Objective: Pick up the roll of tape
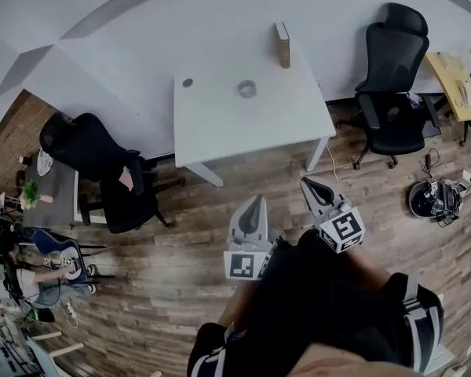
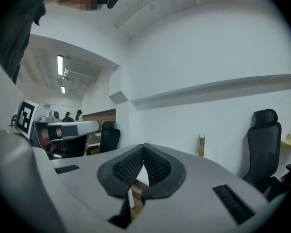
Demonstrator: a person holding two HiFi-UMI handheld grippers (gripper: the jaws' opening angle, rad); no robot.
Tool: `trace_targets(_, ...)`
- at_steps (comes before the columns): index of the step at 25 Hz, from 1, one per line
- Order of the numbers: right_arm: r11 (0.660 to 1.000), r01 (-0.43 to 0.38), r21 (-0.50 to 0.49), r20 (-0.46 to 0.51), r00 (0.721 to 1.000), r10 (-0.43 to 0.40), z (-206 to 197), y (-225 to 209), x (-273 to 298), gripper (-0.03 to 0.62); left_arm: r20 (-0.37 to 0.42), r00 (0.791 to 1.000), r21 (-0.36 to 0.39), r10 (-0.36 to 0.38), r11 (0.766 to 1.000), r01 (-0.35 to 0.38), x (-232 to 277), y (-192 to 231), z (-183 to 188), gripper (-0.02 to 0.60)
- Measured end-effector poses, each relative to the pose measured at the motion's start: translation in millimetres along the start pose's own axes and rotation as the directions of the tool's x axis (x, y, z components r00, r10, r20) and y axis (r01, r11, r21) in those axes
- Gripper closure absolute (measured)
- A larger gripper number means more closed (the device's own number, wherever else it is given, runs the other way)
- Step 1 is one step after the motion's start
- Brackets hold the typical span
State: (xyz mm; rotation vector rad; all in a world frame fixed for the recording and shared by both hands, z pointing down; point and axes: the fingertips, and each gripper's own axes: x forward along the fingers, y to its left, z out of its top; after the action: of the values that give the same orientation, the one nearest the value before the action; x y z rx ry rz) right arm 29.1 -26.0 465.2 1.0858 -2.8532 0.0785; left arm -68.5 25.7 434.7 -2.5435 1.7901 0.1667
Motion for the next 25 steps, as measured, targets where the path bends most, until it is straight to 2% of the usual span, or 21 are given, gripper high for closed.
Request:
trace_targets(3, 1.000, -0.004, -0.010, -0.031, 1.000, 0.004, -3, -5, 42, 0.582, -0.007, 1.000, -0.024, 0.002, 1.000, -0.003, 15, 28, -7, 0.560)
trace_targets(7, 1.000, -0.027, -0.007, -0.083, 0.996, 0.027, -17, -14, 90, 0.582, -0.013, 1.000, -0.113, 0.019, 0.993, -0.020, 32, 60, -15, 0.560)
trace_targets(13, 0.998, -0.062, -0.009, -0.136, 0.989, 0.060, -33, -46, 173, 0.582, -0.027, 0.997, -0.101, 0.070, 0.992, -0.072, 77, 122, -29, 0.560)
trace_targets(19, 0.993, -0.106, -0.042, -0.212, 0.973, 0.095, -45, -101, 275, 0.582, -0.052, 0.994, -0.045, 0.097, 0.994, -0.099, 154, 188, -33, 0.560)
trace_targets(22, 0.988, -0.134, -0.082, -0.282, 0.954, 0.106, -56, -131, 325, 0.551, -0.060, 0.993, -0.045, 0.104, 0.993, -0.107, 197, 218, -29, 0.560)
trace_targets(25, 0.975, -0.182, -0.129, -0.366, 0.922, 0.124, -76, -160, 375, 0.545, -0.071, 0.991, -0.043, 0.111, 0.992, -0.115, 241, 246, -32, 0.560)
